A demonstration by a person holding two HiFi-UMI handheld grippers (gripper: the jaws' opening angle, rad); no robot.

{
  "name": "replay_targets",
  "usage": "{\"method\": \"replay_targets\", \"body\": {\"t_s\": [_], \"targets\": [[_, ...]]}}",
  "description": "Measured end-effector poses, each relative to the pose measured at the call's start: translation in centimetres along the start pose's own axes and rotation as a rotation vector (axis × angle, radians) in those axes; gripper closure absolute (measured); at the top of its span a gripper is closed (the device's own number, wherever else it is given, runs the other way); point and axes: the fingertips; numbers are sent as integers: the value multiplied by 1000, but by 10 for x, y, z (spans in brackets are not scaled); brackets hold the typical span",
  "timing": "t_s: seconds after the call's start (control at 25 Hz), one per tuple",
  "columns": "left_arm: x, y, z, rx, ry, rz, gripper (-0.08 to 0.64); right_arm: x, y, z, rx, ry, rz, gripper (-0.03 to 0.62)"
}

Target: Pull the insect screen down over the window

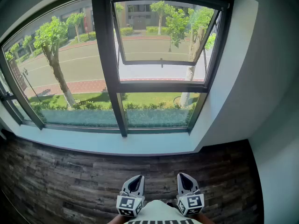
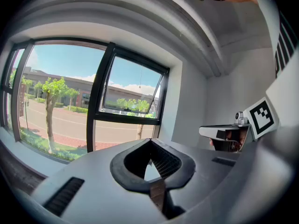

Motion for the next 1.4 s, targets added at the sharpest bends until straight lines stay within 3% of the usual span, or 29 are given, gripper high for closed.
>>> {"method": "replay_targets", "body": {"t_s": [0.96, 1.16, 1.4], "targets": [[-9, 1, -12, 23, -1, 8, 546, -14, 6, 7, 26, -47, -21, 588], [5, 0, -36, 35, -3, 9, 546, -21, 8, -14, 17, -71, -23, 588], [29, 0, -83, 50, -10, 19, 546, -43, 10, -70, 36, -45, -16, 587]]}}
Point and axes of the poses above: the fingertips, and each gripper's own axes: x forward along the fingers, z to its left, y out of its underside, and after that the axes turned 6 degrees about -y, right-handed
